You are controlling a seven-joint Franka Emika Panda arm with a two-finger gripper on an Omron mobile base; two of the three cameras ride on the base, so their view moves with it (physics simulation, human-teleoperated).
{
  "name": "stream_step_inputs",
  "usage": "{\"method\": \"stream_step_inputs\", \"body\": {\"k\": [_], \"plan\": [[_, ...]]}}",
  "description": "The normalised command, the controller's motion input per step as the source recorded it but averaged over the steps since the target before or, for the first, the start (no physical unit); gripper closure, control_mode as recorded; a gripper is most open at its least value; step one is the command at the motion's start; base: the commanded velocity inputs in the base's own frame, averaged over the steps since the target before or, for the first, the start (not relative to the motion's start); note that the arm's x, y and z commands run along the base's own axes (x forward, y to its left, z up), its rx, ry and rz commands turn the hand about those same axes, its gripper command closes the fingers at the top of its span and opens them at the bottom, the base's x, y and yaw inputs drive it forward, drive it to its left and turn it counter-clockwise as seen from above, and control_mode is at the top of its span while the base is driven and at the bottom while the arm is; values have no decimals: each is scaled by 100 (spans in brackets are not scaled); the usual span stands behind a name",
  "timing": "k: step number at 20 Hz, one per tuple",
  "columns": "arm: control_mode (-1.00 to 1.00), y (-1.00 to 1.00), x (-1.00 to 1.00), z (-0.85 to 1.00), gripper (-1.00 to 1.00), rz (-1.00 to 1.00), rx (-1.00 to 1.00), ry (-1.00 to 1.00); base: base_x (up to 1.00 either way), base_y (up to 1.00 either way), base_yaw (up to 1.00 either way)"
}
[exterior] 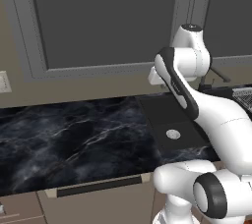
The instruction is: Place the strainer in the left basin and the cup in the right basin of the sink.
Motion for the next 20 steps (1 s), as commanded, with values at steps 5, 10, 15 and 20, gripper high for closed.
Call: {"method": "stream_step_inputs", "body": {"k": [5, 10, 15, 20], "plan": [[100, 0, 0, 0, -100, 0, 0, 0, 0, 0, 0], [100, 0, 0, 0, -100, 0, 0, 0, 0, 0, 0], [100, 0, 0, 0, -100, 0, 0, 0, -4, -14, 0], [100, 0, 0, 0, -100, 0, 0, 0, -6, -48, 0]]}}
